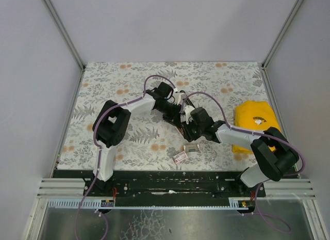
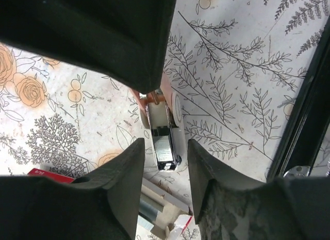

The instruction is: Load the staples into the stapler

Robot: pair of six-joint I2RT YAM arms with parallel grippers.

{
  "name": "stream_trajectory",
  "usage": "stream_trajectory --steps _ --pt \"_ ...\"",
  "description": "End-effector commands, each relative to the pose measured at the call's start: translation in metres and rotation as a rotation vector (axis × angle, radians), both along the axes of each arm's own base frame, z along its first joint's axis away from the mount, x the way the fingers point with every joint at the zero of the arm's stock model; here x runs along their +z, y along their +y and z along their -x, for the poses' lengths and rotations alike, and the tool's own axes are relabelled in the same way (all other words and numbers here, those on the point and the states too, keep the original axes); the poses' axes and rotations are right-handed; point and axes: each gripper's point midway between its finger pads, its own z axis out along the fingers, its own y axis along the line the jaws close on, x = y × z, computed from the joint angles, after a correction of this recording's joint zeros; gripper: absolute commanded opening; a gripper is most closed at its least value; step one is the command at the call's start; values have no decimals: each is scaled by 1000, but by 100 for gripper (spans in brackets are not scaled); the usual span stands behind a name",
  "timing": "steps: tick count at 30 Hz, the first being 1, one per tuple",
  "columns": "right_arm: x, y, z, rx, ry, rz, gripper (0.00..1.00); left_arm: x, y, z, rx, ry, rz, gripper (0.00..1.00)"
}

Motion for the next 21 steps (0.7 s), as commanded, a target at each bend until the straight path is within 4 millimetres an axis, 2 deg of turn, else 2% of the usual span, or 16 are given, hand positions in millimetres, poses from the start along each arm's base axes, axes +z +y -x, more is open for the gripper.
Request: stream_trajectory --steps 1,6,9,16,21 --pt "29 0 -4 -26 -59 -35 48 6 -1 2 -16 -6 -9 0" --pt "56 5 -7 -56 -88 -100 56 5 1 1 -7 -11 -21 0" --pt "61 3 -12 -94 -82 -89 57 5 1 1 -4 -10 -23 0" --pt "39 -1 -15 -120 -30 -16 54 6 1 0 1 -12 -23 0" --pt "17 -11 -8 -138 11 38 52 7 1 -1 3 -17 -23 0"
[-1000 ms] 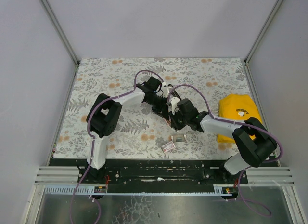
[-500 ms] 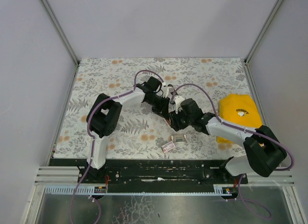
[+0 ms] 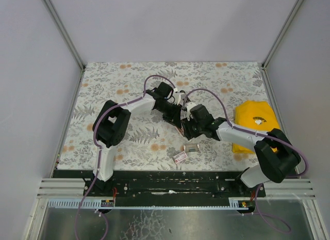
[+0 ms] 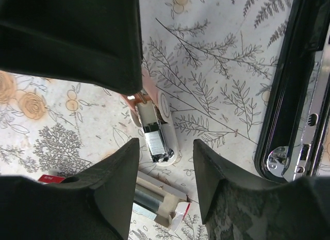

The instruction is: Load the staples into the stapler

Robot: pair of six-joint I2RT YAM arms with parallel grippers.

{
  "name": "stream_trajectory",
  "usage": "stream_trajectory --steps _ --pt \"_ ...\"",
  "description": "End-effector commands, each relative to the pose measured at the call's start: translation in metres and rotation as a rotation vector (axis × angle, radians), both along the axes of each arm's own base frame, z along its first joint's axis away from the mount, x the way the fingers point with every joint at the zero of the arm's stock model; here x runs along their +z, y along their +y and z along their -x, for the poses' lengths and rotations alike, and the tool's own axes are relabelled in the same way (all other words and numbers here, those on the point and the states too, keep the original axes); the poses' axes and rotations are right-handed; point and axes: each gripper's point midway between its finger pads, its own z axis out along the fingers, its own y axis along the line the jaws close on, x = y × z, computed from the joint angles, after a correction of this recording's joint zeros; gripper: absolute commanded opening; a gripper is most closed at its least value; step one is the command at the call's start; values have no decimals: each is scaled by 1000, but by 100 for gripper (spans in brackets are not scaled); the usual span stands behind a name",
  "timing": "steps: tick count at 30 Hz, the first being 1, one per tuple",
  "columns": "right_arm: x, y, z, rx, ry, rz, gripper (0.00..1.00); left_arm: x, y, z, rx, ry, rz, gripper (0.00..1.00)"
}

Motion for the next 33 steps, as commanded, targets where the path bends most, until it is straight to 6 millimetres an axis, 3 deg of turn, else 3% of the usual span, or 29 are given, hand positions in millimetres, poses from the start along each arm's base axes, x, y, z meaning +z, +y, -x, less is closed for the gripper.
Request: stream_trajectory --steps 1,14,25,33 --pt "-8 -7 -1 -38 9 37 52 7 1 0 1 -14 -20 0" --pt "-34 -18 5 -86 60 90 49 10 1 -1 3 -24 -20 0" --pt "15 -1 -5 -72 -1 -11 51 12 1 -2 7 -32 -23 0" --pt "11 6 -17 -85 0 4 50 13 1 -2 9 -34 -20 0"
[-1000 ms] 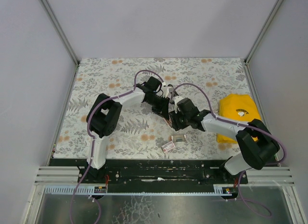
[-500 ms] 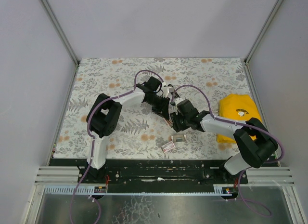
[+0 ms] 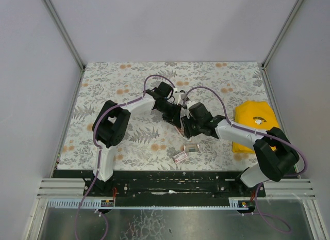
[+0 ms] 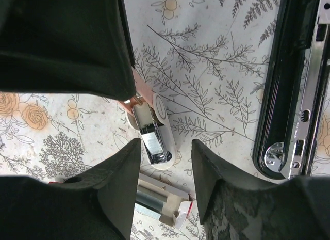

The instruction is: Load the staples into the stapler

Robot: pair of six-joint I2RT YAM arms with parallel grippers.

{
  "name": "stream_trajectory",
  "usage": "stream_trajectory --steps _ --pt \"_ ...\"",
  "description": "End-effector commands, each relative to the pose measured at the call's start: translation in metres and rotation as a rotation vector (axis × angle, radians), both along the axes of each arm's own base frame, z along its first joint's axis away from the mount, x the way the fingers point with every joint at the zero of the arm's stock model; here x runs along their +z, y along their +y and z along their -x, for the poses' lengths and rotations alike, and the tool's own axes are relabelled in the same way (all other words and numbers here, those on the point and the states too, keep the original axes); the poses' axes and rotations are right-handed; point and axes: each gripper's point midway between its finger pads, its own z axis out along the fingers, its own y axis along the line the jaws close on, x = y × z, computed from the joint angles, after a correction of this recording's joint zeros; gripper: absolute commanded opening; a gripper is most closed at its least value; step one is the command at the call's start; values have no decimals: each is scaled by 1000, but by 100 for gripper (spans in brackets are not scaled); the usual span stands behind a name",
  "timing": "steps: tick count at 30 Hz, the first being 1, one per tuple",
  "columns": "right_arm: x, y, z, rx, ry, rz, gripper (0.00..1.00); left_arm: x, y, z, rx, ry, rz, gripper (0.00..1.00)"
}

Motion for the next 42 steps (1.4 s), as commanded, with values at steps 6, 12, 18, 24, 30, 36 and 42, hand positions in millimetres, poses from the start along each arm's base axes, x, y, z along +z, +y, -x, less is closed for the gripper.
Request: stream_trajectory --steps 6,12,18,24,30,36,42 --pt "0 12 -19 -23 -16 5 50 14 0 0 0 -27 -6 0" --pt "-15 0 -9 -33 16 44 49 16 0 -2 4 -32 -7 0" --pt "-21 -10 1 -48 29 62 49 15 1 -2 7 -32 -11 0" --pt "-26 -16 5 -67 43 78 48 14 2 -4 15 -41 -23 0" --pt "-23 -16 8 -68 46 69 48 14 3 -5 23 -44 -27 0" --pt "13 -4 -2 -60 2 11 53 15 13 -17 102 -56 -41 0" --pt "68 0 -19 -86 -76 -62 66 22 47 -46 283 -44 -14 0"
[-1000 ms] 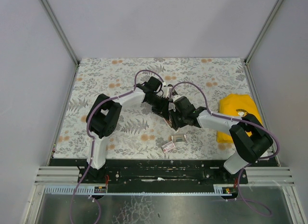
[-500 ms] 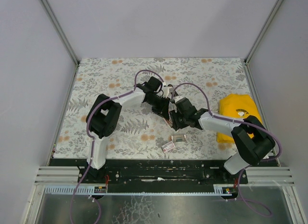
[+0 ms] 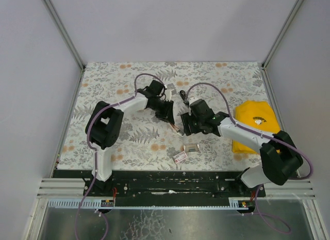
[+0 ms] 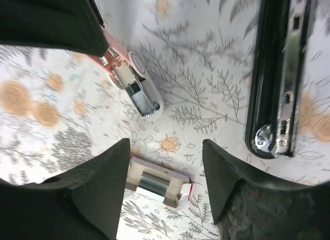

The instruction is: Load the staples into the stapler

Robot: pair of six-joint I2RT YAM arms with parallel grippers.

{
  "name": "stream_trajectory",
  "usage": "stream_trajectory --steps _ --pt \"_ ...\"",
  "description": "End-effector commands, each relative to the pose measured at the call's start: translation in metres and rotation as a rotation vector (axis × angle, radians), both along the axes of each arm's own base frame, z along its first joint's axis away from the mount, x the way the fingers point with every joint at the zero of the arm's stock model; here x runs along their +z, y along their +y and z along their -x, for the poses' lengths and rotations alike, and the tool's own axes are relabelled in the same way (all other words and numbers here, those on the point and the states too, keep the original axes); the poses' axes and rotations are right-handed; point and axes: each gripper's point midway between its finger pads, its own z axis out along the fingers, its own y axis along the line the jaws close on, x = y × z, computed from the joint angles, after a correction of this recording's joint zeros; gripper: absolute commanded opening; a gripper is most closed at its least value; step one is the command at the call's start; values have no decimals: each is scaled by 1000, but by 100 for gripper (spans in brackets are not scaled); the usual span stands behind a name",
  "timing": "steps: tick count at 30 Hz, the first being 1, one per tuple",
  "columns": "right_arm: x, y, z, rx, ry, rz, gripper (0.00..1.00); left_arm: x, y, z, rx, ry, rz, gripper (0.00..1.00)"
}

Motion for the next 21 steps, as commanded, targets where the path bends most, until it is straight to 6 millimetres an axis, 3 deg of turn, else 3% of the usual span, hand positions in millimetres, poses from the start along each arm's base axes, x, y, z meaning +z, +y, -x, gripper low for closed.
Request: stream_trajectory --steps 1,5,11,21 --pt "64 5 -23 -37 -118 -84 67 21 31 -38 172 -51 31 0" --pt "68 -5 -17 -36 -113 -72 70 19 58 -54 235 -41 3 0" --pt "44 -24 3 -114 -41 -41 69 14 83 -68 295 -30 -25 3" --pt "8 -21 44 -160 126 -125 63 16 93 -74 318 -75 -68 61"
